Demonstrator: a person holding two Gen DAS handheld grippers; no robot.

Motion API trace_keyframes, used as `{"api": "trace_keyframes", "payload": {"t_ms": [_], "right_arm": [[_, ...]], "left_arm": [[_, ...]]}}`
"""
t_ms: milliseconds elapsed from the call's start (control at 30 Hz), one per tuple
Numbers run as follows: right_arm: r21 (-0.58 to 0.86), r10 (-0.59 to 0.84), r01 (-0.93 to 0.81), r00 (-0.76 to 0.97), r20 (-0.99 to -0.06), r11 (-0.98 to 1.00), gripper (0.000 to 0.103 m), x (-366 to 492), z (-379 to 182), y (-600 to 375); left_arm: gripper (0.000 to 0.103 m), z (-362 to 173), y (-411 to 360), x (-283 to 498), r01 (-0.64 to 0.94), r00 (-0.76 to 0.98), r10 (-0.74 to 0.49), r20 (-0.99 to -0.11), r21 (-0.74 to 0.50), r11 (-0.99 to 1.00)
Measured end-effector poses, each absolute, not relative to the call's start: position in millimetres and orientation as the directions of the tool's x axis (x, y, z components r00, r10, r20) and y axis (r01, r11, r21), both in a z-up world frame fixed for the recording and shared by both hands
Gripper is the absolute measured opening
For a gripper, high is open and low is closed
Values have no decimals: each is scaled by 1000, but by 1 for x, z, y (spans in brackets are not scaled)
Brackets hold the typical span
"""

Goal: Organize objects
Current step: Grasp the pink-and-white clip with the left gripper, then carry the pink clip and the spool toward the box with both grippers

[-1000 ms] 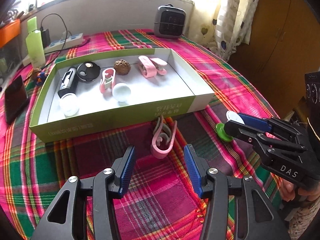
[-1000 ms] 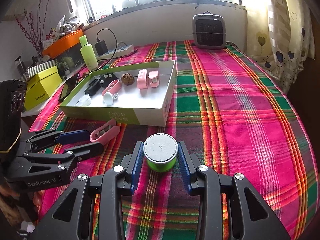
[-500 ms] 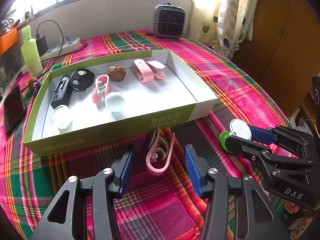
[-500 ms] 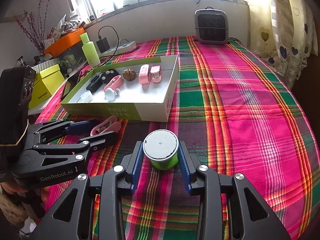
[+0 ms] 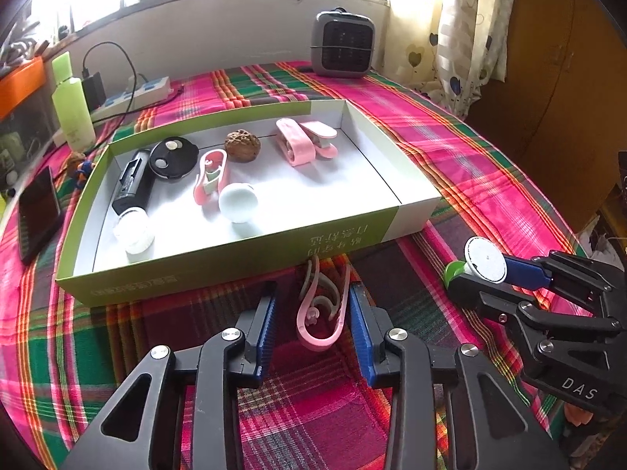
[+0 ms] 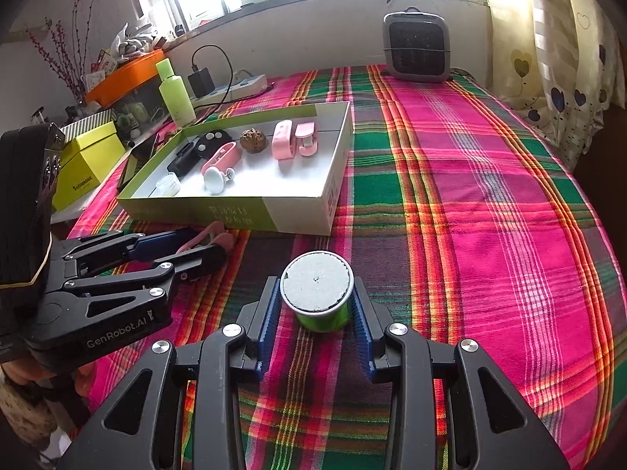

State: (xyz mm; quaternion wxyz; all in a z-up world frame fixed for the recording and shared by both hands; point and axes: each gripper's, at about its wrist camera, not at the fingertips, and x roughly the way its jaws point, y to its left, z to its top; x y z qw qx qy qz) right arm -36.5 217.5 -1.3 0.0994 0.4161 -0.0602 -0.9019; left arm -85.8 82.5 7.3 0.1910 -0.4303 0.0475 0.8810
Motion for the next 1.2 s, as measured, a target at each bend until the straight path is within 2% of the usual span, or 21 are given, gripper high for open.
{"api": "trace_keyframes", "payload": {"t_ms": [200,400,1200], "right_arm": [[184,-226,133,-635,-738,-974,36,-37,0,216],[168,-216,136,-639,-738,-976,32,-36,1,214],[175,-232,153,-646,-727,-973,30,-35,4,207]], "left_arm": [[22,8,81,-86,-367,-560,287,-777,-78,-927],[22,8,80,-86,-367,-559,288,-777,-80,-927],[22,15,71,-75,-341,-579,294,-760,-102,-935]]}}
